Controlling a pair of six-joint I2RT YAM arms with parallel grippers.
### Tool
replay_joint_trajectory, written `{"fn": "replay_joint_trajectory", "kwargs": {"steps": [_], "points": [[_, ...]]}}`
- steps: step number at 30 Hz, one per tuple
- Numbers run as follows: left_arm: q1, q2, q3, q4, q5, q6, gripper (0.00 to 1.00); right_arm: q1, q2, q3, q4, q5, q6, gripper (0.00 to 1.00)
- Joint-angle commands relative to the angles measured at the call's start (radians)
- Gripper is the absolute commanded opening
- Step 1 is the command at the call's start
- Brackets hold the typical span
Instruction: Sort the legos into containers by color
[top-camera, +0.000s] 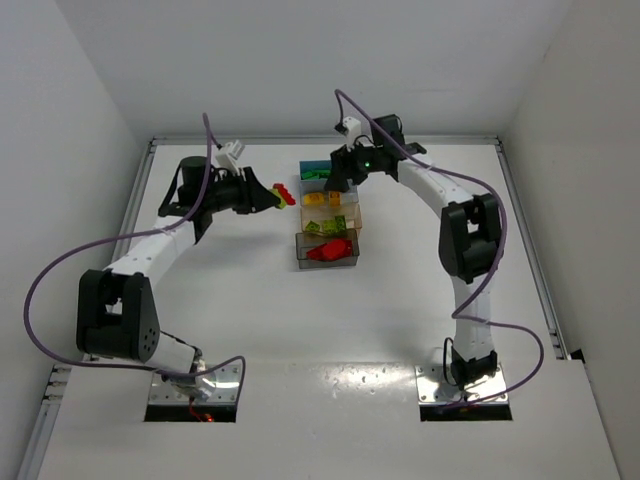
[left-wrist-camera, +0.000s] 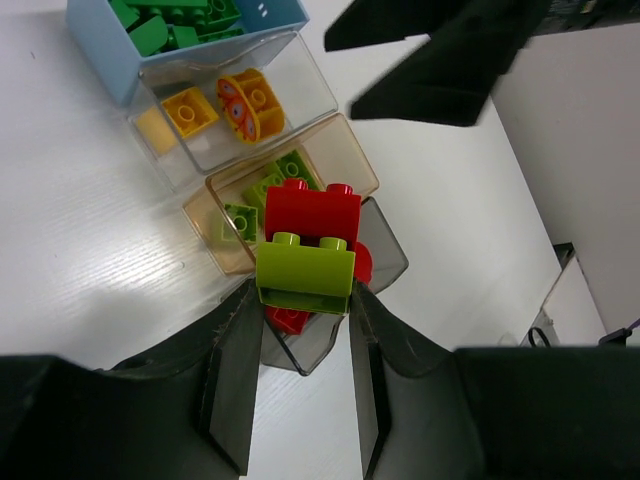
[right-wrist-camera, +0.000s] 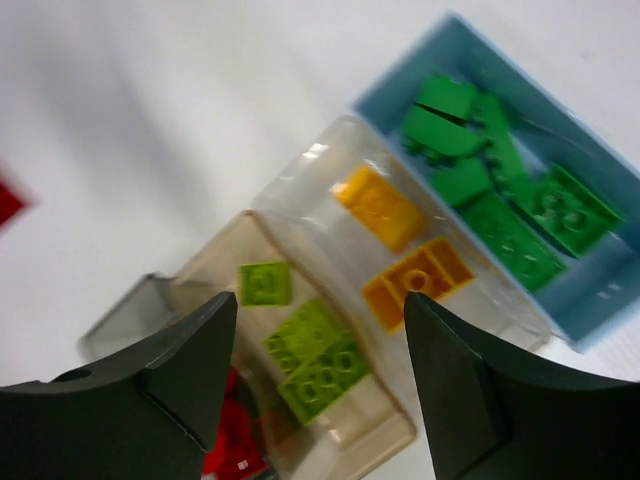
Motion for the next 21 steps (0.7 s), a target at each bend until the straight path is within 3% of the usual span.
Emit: {"fn": "replay_joint_trajectory", "kwargs": {"steps": [1, 5, 8, 13, 21], "points": [[0.011, 0.004, 0.039, 0.082, 0.041, -0.022, 0.18, -0.046, -0.130, -0.023, 0.053, -0.457, 0.078, 0.68], [0.011, 0.015, 0.039, 0.126, 0.082, -0.050, 0.18, -0.058, -0.173, -0.131, 0.313, -0.760, 0.354, 0.68], [0.011, 0.024, 0.030, 0.202, 0.151, -0.082, 0.18, -0.032, -0.182, -0.156, 0.363, -0.833, 0.390, 0.68], [0.001, 0.043, 0.007, 0.387, 0.319, -0.208, 0.21, 0.000, -0.161, -0.156, 0.372, -0.852, 0.399, 0.74], [-0.056, 0.043, 0.007, 0.375, 0.344, -0.183, 0.21, 0.032, -0.118, -0.084, 0.415, -0.819, 0.457, 0.79]]}}
